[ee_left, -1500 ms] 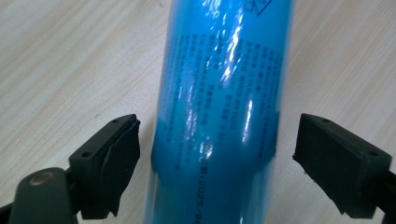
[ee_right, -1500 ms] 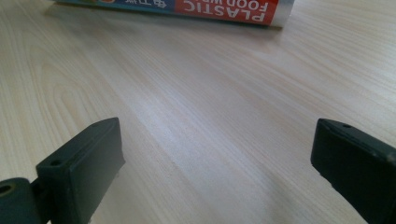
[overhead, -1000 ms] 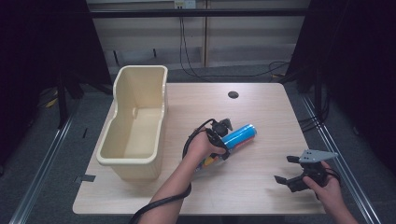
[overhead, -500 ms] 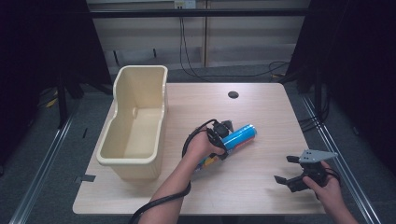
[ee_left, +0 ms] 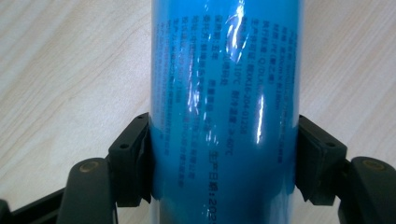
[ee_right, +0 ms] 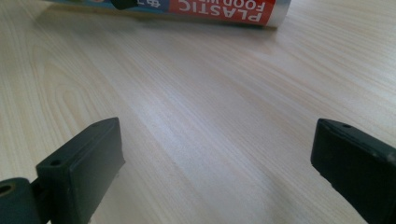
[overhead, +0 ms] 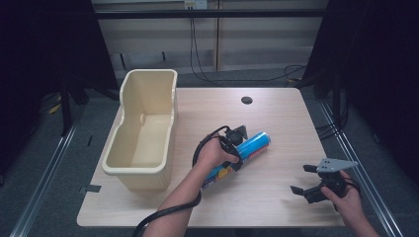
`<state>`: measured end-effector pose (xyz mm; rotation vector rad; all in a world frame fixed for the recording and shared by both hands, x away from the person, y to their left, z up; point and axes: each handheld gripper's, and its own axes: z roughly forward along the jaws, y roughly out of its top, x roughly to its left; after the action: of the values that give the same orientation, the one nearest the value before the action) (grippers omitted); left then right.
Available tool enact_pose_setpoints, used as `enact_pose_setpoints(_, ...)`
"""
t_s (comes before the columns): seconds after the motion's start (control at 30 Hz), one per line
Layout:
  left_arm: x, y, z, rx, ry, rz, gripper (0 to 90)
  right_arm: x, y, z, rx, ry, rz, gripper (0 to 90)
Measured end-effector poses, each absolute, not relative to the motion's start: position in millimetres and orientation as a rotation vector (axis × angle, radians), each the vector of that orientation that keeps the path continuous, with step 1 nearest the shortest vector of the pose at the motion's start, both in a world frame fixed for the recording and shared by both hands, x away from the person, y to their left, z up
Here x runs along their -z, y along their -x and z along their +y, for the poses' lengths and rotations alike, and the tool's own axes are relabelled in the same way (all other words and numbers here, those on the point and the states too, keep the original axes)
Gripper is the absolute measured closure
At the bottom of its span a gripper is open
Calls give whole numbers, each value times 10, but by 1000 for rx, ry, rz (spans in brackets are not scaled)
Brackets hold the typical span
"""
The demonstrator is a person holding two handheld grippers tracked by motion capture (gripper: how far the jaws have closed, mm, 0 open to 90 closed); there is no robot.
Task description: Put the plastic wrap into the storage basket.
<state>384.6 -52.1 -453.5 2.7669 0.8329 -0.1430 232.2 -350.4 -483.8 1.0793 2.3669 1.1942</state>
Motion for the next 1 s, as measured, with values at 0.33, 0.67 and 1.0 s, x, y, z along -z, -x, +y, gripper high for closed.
enact_pose_setpoints(0.33,4340,-3867,-432,192,-2754,937,321,4837,-2324,-3489,-1199,-1073,2368,24)
enact_pose_setpoints(0.67,4166,-3899,-336,181,-2761,970,322,4839,-2332,-3498,-1207,-1075,2363,24)
enact_pose_setpoints(1.0,3945,-3935,-250,189,-2742,984,322,4839,-2335,-3497,-1207,-1077,2362,24)
